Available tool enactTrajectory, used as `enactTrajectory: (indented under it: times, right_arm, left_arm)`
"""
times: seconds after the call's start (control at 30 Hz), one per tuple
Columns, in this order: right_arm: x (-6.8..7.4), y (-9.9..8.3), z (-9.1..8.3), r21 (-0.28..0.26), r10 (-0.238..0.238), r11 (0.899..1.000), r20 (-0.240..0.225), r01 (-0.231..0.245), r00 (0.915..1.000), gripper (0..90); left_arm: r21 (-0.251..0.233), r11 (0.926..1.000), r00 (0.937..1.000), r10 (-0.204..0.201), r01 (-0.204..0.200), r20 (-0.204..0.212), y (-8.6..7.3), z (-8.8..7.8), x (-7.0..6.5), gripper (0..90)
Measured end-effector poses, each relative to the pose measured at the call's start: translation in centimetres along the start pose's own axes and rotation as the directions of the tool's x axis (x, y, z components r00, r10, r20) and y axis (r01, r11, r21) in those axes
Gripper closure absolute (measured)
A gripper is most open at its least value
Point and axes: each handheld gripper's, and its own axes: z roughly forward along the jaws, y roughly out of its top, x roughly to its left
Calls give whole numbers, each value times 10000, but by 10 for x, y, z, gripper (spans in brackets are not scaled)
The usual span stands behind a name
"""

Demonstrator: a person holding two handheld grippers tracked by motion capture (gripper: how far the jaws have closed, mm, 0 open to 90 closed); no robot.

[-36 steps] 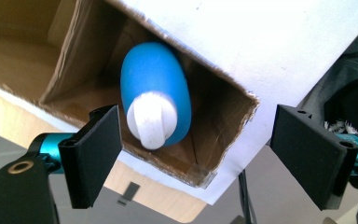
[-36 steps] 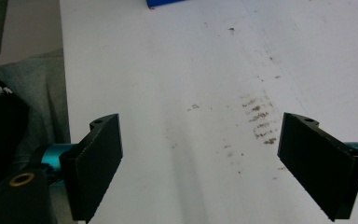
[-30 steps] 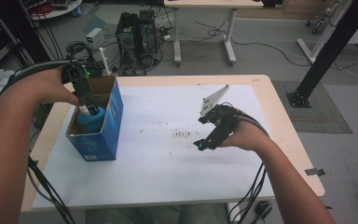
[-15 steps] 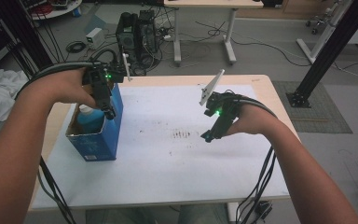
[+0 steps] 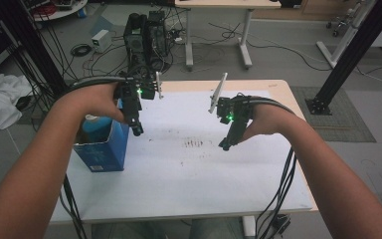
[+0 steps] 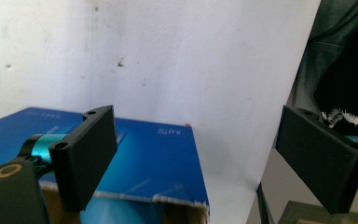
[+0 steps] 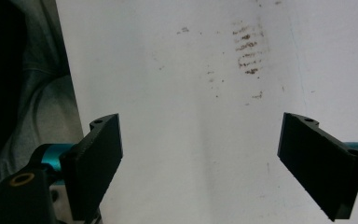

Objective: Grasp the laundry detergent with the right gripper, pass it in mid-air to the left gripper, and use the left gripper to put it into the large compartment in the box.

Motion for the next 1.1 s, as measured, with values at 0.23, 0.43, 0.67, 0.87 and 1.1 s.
enactTrajectory:
  times: [0.23,0.43,0.67,0.87,1.1]
  right_arm:
    - [-2,4,6,293,63,9996,-111,-60,9999,131]
    - [-2,4,7,244,80,9997,-161,-76,9998,131]
    - [-3,-1,5,115,298,9995,-142,-296,9995,131]
    - [-8,-4,4,184,109,9998,-30,-108,9999,131]
    - [-9,-5,3,228,161,9996,-39,-160,9999,131]
  left_arm:
    - [165,9998,10000,61,-62,73,15,13,-3,126]
    - [170,9998,9998,81,-84,174,14,15,-4,126]
    - [108,9997,9997,205,-206,143,8,12,-2,126]
    - [105,9999,9999,110,-111,124,5,11,0,126]
    - [73,9999,9999,112,-113,61,4,9,1,126]
